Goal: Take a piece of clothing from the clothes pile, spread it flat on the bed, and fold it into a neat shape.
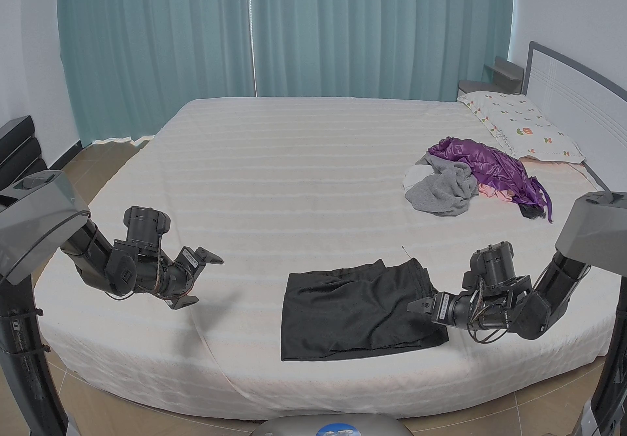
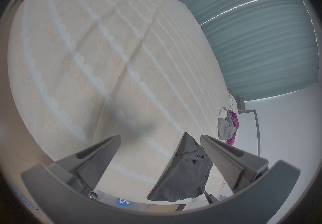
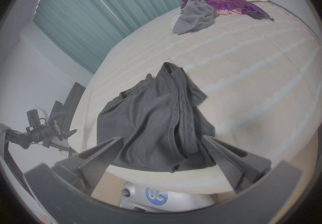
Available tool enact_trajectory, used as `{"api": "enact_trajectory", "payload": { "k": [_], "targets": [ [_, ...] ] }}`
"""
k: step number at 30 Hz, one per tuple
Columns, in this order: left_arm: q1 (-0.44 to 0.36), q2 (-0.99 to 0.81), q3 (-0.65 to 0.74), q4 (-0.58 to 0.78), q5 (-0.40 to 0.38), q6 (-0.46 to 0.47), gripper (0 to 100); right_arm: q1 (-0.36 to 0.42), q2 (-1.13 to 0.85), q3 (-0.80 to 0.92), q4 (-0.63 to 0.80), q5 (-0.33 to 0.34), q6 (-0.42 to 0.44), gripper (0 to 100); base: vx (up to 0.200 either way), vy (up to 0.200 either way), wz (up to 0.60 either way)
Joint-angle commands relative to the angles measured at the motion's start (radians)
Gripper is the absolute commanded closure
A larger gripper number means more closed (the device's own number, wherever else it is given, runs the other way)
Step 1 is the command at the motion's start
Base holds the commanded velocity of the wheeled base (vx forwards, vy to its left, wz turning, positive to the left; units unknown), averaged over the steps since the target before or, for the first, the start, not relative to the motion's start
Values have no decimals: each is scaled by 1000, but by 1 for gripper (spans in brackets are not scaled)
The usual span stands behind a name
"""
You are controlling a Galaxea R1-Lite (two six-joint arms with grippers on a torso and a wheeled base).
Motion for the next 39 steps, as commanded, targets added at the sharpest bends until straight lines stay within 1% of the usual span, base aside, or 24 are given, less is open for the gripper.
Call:
{"api": "enact_trajectory", "payload": {
  "k": [1,4,5,6,10,12,19,26,28,29,31,33,36,39],
  "targets": [
    [0,3,-1,0,0,0,0,17,102,-29,-42,3,-5,0,0,0,0],
    [0,3,-1,0,0,0,0,17,123,-32,-48,-1,-13,0,0,0,0],
    [0,3,-3,0,0,0,0,15,126,-31,-47,-4,-19,100,0,0,0],
    [0,3,-3,0,0,0,0,15,126,-31,-47,-4,-19,100,0,0,0],
    [0,3,-3,0,0,0,0,-14,109,3,-45,-9,-88,100,0,0,0],
    [0,3,-3,0,0,0,0,-23,98,12,-45,-9,-102,100,0,0,0],
    [0,3,-3,0,0,-2,0,-66,60,57,-41,-12,-134,100,0,0,0],
    [0,3,-1,0,0,0,0,-72,54,81,-47,-14,-140,100,0,0,0],
    [0,3,-1,0,0,-2,0,-74,54,94,-45,-14,-156,100,0,0,0],
    [0,3,-1,0,0,0,0,-75,52,98,-44,-14,-168,0,0,0,0],
    [0,3,-3,0,0,0,0,-89,52,106,-47,-14,-199,0,0,0,0],
    [0,3,-3,0,0,0,0,-94,51,101,-50,-12,-203,0,0,0,0],
    [0,4,-3,0,0,0,0,-95,31,67,-47,-1,-176,0,0,0,0],
    [0,3,-1,0,0,0,0,-91,34,6,-42,0,-123,0,0,0,0]
  ]
}}
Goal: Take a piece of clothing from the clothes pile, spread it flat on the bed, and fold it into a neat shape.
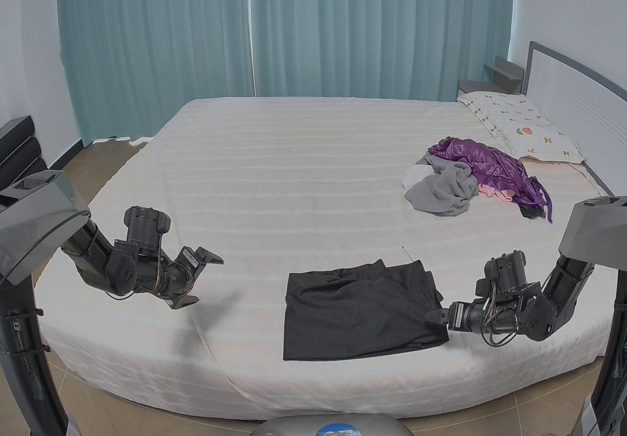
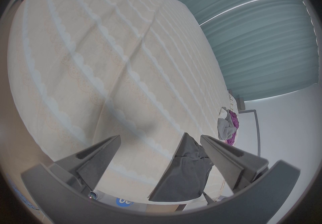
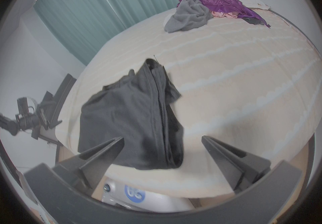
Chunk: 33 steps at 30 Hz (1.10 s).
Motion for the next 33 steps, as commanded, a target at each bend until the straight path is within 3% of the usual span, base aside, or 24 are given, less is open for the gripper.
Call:
{"api": "enact_trajectory", "payload": {
  "k": [1,16,28,29,33],
  "targets": [
    [0,2,0,0,0,0,0,3,-3,-95,11,2,55,0,0,0,0],
    [-1,1,3,0,2,0,0,40,200,-570,235,-8,297,0,0,0,0],
    [-1,2,3,-2,2,0,0,37,306,-708,230,-53,310,0,0,0,0],
    [-1,1,3,0,2,0,0,36,315,-727,230,-62,310,100,0,0,0],
    [0,2,3,0,2,0,0,33,329,-751,237,-94,307,100,0,0,0]
  ]
}}
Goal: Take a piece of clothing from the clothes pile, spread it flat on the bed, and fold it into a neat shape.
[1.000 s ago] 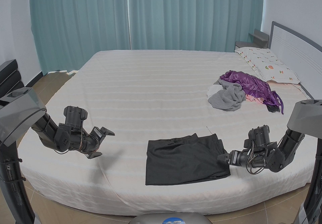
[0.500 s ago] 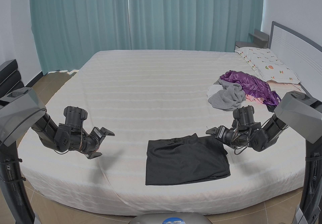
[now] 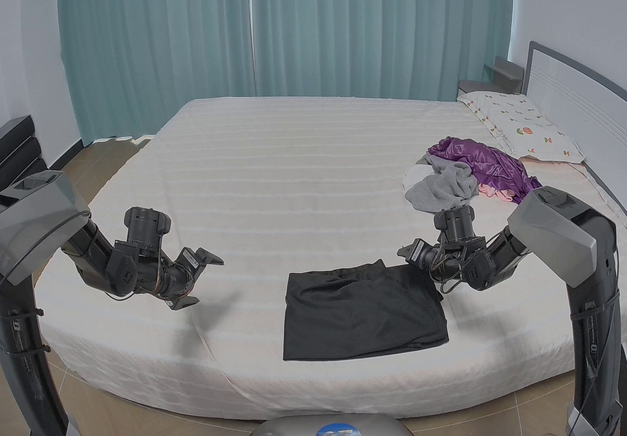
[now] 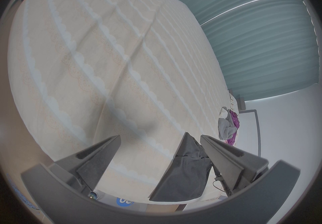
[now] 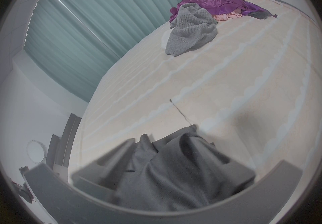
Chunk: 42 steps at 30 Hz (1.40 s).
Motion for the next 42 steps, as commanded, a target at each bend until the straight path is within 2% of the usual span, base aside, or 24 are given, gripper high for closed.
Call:
{"api": "enact_trajectory", "payload": {
  "k": [1,12,15,20,27,29,31,32,36,42],
  "targets": [
    [0,2,-1,0,0,0,0,-4,40,-27,4,-18,-3,100,0,0,0],
    [-9,8,-17,-2,20,3,0,-58,28,-27,-1,-21,1,100,0,0,0],
    [-32,18,-47,-2,49,3,0,-77,25,-20,-3,-21,7,100,0,0,0],
    [-85,66,-126,4,109,3,0,-80,13,-12,-3,-21,53,100,0,0,0],
    [-183,163,-243,14,165,44,0,-81,20,-14,-4,-21,61,100,0,0,0],
    [-226,209,-301,15,207,63,0,-84,20,-12,-19,-33,63,100,0,0,0],
    [-229,213,-307,15,211,64,0,-84,22,-12,-19,-35,63,100,0,0,0],
    [-269,256,-367,15,230,89,0,-87,27,-12,-30,-52,59,100,0,0,0],
    [-319,314,-441,26,233,132,0,-81,36,-10,-30,-55,59,100,0,0,0],
    [-344,377,-513,32,239,195,0,-81,28,-10,-30,-53,59,100,0,0,0]
  ]
}}
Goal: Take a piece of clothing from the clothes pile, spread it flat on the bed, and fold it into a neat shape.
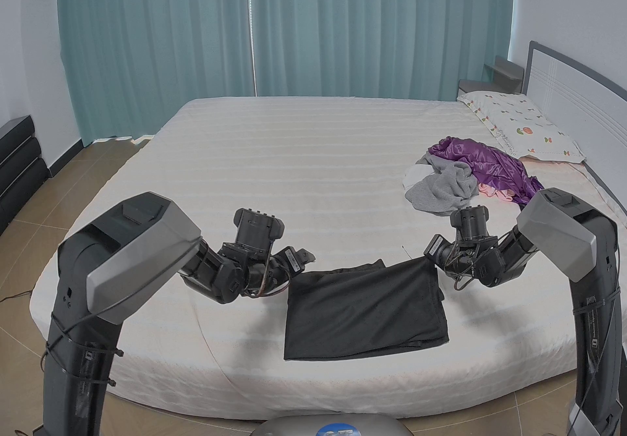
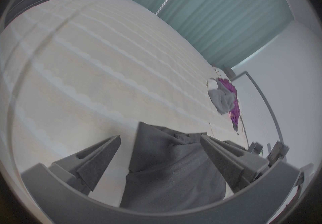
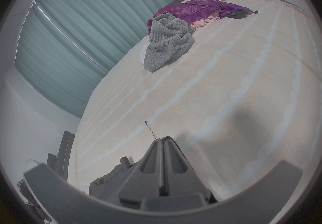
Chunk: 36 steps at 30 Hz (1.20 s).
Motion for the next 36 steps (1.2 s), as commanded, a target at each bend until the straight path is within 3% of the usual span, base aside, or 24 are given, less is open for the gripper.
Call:
{"api": "enact_trajectory", "payload": {
  "k": [1,9,15,16,23,36],
  "targets": [
    [-27,86,-66,14,7,36,0,0,-1,0,-1,-2,0,100,0,0,0],
    [-33,174,-235,125,99,59,0,2,0,31,-26,-2,0,100,0,0,0],
    [-33,191,-304,195,101,38,0,2,2,35,-39,-2,0,100,0,0,0],
    [-33,191,-307,195,101,35,100,2,2,35,-41,-2,0,100,0,0,0],
    [-32,189,-319,195,105,-4,100,2,6,35,-42,-1,-2,100,0,0,0],
    [4,175,-297,192,200,-51,100,2,48,-21,-45,-4,-8,100,0,0,0]
  ]
}}
